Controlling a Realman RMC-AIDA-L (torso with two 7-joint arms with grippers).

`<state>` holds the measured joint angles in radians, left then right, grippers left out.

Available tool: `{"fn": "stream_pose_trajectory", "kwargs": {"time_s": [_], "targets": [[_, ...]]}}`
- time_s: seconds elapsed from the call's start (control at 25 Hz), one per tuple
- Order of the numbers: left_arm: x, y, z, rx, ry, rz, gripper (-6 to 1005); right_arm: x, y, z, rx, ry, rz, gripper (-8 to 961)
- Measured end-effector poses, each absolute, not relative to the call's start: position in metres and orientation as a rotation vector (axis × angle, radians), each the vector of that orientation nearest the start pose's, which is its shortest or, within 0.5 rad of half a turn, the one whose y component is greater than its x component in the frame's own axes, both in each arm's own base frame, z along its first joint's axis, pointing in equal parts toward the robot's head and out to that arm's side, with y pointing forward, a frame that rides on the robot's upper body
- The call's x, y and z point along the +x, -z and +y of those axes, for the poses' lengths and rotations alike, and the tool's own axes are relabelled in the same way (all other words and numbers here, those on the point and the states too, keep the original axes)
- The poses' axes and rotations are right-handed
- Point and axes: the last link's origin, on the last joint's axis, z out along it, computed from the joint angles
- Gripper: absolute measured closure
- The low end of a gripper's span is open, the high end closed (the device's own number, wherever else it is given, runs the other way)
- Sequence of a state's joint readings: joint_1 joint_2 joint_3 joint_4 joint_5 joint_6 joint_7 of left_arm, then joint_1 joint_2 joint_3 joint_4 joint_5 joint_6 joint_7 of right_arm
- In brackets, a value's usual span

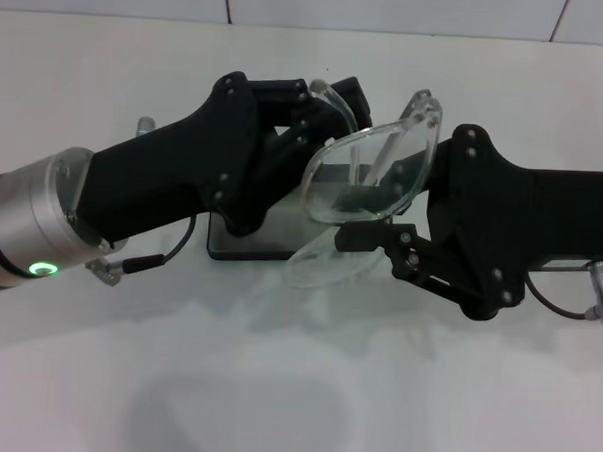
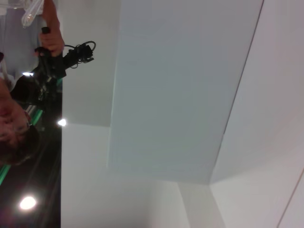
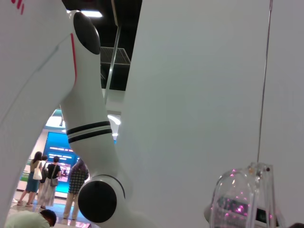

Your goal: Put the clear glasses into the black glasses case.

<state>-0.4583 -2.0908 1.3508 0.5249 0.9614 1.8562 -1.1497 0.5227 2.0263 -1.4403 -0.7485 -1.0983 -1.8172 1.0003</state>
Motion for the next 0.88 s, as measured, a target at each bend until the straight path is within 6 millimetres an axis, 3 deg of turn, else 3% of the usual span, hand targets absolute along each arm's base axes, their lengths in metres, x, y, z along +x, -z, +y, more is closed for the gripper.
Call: {"fn": "stream_pose_trajectory", "kwargs": {"time_s": [0.6, 0.88], "targets": [[-0.171, 0.004, 0.279, -2.536, 1.8, -0.221, 931, 0.137, 0.0, 0.286, -2.774, -1.536, -0.41, 843], [-0.195, -0.017, 0.281, -2.388, 1.767, -0.266, 931, 0.136, -0.01, 0.29, -2.81, -1.515, -0.356, 843]]}}
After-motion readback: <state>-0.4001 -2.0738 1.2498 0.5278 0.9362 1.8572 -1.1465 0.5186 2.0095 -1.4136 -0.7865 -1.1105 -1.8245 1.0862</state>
